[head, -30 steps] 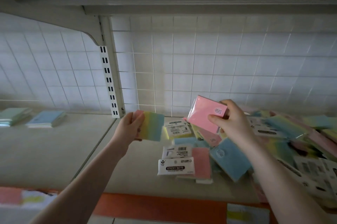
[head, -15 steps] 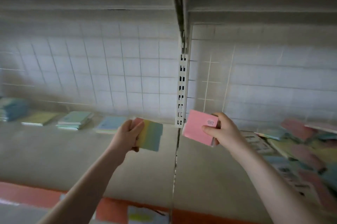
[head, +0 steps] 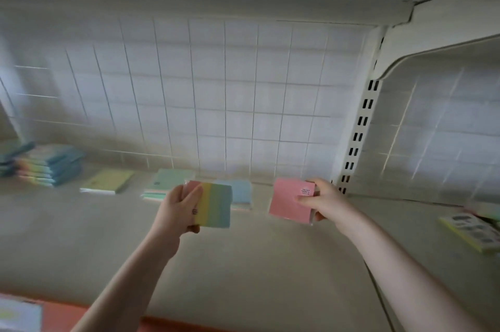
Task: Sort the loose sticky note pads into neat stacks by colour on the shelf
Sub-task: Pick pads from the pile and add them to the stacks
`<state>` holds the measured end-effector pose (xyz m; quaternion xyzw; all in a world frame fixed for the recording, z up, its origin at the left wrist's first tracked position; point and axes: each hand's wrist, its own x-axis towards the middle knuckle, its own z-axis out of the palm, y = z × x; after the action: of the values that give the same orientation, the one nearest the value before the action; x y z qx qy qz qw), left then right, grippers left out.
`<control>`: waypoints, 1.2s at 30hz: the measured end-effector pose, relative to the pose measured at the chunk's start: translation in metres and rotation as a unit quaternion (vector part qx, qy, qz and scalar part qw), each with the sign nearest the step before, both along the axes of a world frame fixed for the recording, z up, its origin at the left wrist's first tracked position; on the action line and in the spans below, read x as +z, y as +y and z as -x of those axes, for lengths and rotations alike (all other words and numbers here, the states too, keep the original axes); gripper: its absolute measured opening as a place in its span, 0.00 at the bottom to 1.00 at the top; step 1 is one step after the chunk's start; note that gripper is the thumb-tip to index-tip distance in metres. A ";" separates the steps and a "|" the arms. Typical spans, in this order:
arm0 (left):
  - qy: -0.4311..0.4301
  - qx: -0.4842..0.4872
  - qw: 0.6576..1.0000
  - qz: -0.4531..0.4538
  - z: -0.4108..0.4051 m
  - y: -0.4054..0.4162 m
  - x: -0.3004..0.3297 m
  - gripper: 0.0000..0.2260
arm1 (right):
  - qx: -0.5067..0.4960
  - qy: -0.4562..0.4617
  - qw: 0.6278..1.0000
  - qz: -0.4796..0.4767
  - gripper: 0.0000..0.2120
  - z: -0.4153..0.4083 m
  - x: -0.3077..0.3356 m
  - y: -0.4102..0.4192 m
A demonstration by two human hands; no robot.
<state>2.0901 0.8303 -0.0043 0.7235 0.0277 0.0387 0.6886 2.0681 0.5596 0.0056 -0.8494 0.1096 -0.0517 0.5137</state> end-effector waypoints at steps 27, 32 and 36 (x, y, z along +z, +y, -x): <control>0.017 0.022 1.000 -0.013 -0.002 0.007 -0.017 0.06 | -0.013 0.027 0.972 0.232 0.20 -0.032 -0.037 -0.027; 0.028 0.021 0.999 0.004 0.001 0.013 -0.013 0.06 | -0.030 0.014 0.959 0.282 0.17 -0.028 -0.034 -0.021; 0.024 0.027 0.999 0.012 0.003 0.022 -0.005 0.06 | -0.054 -0.050 0.936 0.344 0.15 -0.025 -0.017 -0.004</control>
<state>2.0871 0.8522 -0.0091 0.7147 0.0641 0.0395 0.6954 2.0935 0.5559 -0.0112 -0.9632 0.1052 -0.1567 0.1913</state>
